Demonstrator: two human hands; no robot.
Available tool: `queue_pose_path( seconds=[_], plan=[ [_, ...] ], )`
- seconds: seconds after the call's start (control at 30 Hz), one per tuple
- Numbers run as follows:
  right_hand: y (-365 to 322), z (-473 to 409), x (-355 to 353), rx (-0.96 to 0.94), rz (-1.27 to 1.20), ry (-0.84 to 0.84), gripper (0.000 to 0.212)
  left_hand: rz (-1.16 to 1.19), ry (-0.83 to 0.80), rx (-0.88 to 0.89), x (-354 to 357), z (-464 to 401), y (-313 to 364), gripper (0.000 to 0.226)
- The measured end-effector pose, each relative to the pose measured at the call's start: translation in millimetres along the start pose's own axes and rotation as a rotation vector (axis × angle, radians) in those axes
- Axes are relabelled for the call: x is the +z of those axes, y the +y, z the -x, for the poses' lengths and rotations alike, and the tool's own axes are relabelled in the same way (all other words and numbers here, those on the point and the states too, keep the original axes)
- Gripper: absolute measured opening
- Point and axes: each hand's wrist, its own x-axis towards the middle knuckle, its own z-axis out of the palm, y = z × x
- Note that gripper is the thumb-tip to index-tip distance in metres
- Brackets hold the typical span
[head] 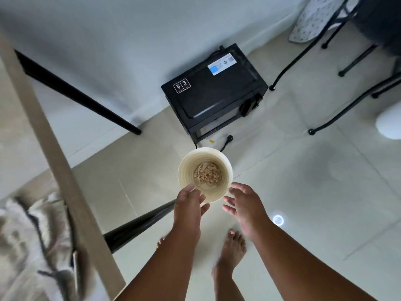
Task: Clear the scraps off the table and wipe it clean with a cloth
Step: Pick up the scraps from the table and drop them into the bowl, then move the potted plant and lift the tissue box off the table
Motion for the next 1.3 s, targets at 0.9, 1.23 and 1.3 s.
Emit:
queue_pose_path(
  seconds=[0.9,1.23,1.3],
  plan=[
    [-88.7,319.2,86.6,-0.309,0.291,-0.246,0.015,0.027,-0.236,0.287,-159.8,262.9,162.9,0.004],
    [-6.4,397.6,196.9,-0.444,0.506,-0.319,0.013,0.097,-0.184,0.401,-344.3,270.6,182.0,0.004],
    [14.6,409.4,219.2,-0.463,0.538,-0.332,0.011,0.097,-0.13,0.42,-385.8,269.2,181.8,0.004]
  ],
)
